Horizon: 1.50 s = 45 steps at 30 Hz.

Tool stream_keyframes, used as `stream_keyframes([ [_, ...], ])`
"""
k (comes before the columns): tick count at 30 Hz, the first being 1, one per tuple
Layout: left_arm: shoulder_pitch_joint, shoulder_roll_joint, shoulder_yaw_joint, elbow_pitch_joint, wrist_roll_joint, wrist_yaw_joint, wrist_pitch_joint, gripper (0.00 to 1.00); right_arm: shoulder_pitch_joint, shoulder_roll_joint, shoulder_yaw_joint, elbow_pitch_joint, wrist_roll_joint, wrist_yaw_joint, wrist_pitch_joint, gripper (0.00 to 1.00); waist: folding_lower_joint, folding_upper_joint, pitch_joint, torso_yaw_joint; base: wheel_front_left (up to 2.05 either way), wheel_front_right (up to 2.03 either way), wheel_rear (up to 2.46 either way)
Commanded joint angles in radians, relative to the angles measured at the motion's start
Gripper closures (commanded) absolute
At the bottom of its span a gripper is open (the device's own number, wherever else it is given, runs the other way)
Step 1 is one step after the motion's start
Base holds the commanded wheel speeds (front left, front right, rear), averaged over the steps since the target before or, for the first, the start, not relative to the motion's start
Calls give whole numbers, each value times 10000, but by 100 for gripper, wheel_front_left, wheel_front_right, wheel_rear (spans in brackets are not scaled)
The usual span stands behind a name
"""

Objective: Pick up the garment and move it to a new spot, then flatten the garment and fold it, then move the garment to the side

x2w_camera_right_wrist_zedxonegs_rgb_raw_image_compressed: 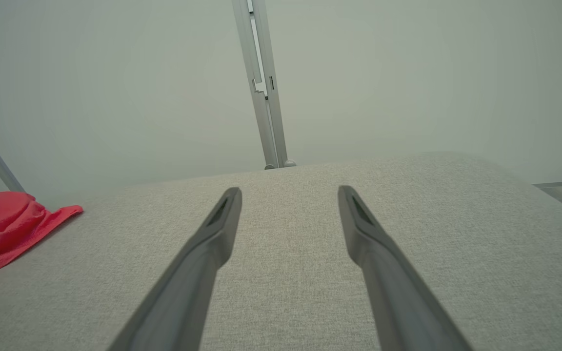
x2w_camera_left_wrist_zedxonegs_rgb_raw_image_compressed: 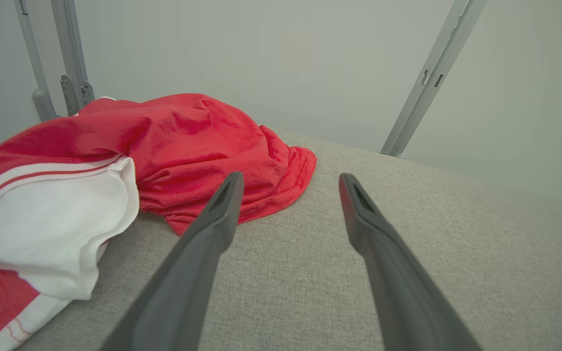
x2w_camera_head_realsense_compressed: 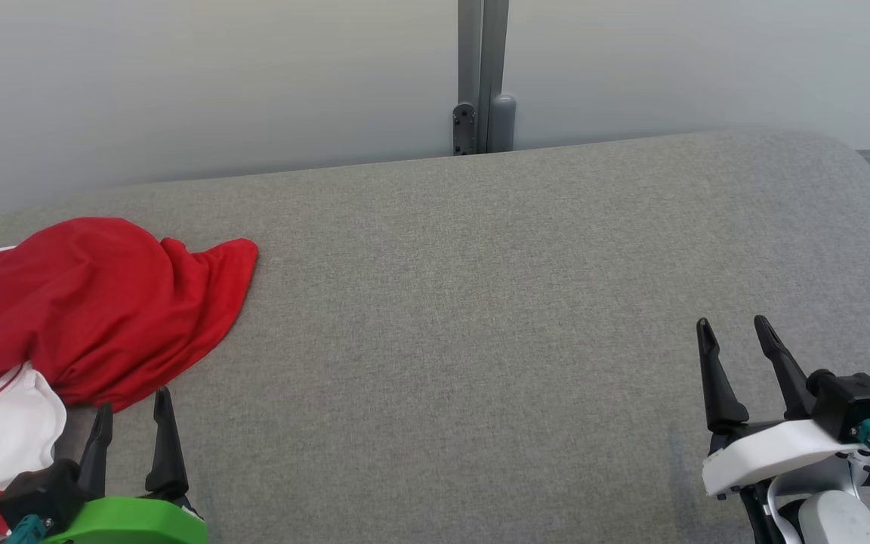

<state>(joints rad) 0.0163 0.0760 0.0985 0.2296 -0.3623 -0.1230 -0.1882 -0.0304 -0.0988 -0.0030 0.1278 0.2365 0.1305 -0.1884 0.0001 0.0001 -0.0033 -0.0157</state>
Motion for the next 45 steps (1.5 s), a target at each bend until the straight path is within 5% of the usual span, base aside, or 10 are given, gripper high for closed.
stream_keyframes([
  [1, 68, 92, 67, -29, 255, -17, -106, 0, 17, -18, -50, -29, -234, 2, -110, 0, -1, -1, 3, -7, 0, 0, 0],
  [26, 237, 89, 344, 261, 2010, -71, -617, 0, 272, 45, -67, 61, -1774, 3, -612, 0, -1, -1, -18, 15, 0, 0, 0],
  [45, 146, 199, 146, 596, 1987, -84, -780, 0, 392, 53, -216, 234, -2005, 4, -777, 0, -1, -1, -8, -2, 0, 0, 0],
])
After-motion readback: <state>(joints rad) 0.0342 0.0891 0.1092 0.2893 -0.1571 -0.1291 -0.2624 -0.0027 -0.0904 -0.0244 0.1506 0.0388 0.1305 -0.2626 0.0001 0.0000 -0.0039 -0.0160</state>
